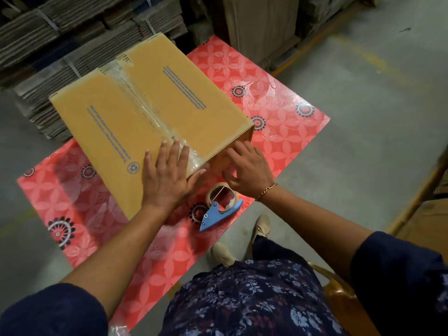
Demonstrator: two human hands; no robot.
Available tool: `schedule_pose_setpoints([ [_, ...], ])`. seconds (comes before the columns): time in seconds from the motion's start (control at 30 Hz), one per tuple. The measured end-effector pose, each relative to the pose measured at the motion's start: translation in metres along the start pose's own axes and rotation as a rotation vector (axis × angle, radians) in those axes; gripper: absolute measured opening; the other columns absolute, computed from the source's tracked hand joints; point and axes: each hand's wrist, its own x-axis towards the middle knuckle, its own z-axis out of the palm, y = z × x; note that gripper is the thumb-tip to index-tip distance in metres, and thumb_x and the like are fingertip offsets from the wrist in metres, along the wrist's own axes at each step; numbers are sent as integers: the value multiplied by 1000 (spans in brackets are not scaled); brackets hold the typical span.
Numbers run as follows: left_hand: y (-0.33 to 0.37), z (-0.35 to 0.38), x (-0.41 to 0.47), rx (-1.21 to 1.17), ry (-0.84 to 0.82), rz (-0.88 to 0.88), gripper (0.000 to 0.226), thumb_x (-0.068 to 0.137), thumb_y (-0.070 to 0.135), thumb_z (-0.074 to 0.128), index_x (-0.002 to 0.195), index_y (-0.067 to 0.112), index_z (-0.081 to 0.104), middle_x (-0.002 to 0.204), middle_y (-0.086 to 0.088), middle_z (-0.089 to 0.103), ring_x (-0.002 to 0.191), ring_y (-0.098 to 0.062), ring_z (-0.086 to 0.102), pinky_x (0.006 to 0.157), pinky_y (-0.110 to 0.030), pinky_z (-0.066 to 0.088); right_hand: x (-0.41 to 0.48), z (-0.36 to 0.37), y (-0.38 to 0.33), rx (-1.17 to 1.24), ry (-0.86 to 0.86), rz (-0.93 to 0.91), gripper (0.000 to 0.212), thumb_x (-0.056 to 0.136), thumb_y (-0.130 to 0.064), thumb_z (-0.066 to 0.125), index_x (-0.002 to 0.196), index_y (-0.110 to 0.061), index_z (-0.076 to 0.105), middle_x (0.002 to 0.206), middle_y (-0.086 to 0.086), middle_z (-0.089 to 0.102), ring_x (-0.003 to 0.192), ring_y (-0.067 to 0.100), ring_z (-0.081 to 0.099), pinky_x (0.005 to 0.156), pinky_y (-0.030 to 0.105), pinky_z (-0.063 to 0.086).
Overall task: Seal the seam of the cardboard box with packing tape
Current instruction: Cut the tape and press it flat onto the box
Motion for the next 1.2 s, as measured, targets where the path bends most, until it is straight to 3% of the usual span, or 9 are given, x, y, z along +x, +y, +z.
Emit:
schedule_pose_setpoints([
  [0.13,2,4,1,-17,-88,-12,74,102,63,28,152,10,35,160,-19,36,146,-44,35,108,-70,32,32,-1,15,-75,-99,-225,70,91,-61,45,144,-16,47,150,5,49,142,25,40,110,41,34],
  [0.23,2,6,0,1,-134,-26,76,100,64,28,154,11,33,163,-18,31,148,-43,30,111,-69,28,59,6,21,-185,-276,-412,83,93,-70,36,155,-14,30,163,6,31,151,24,25,119,43,25],
  [0.37,7,6,-1,-23,-146,-84,82,95,67,32,157,13,27,166,-13,25,153,-38,21,118,-66,20,80,17,29,-246,-391,-548,86,93,-71,35,157,-14,23,165,5,25,152,25,21,120,44,25],
  [0.5,10,3,1,53,-236,-104,105,79,55,72,159,17,17,168,-10,18,156,-34,12,121,-61,19,82,21,32,-236,-386,-578,87,93,-65,42,158,-12,19,166,6,20,153,25,17,122,43,19],
  [0.6,19,0,0,57,-241,-196,112,73,52,78,160,21,15,168,-13,16,155,-36,11,122,-58,19,82,22,34,-259,-392,-596,87,90,-57,47,158,-12,14,168,6,14,154,25,13,122,42,15],
  [0.8,44,-5,-10,-45,-133,-520,105,80,87,40,159,21,22,167,-17,21,154,-39,18,121,-61,19,82,24,36,-247,-367,-616,87,91,-54,52,158,-12,15,167,7,15,154,25,15,122,42,16],
  [0.9,52,-6,-14,-44,-98,-671,101,84,88,32,157,20,27,164,-23,25,151,-46,20,119,-64,18,83,22,37,-238,-378,-613,89,90,-56,52,158,-11,16,167,7,16,154,26,14,122,43,16],
  [1.1,40,-7,-16,19,-167,-666,101,83,88,27,155,18,27,161,-27,28,145,-52,28,112,-65,29,94,21,29,-213,-378,-662,90,87,-54,59,157,-11,20,166,7,22,153,26,18,122,43,18],
  [1.2,35,-5,-14,34,-204,-624,98,82,83,42,155,19,29,160,-25,30,142,-51,32,104,-61,35,93,23,33,-176,-357,-650,88,87,-57,56,155,-10,26,164,8,28,152,27,23,121,47,24],
])
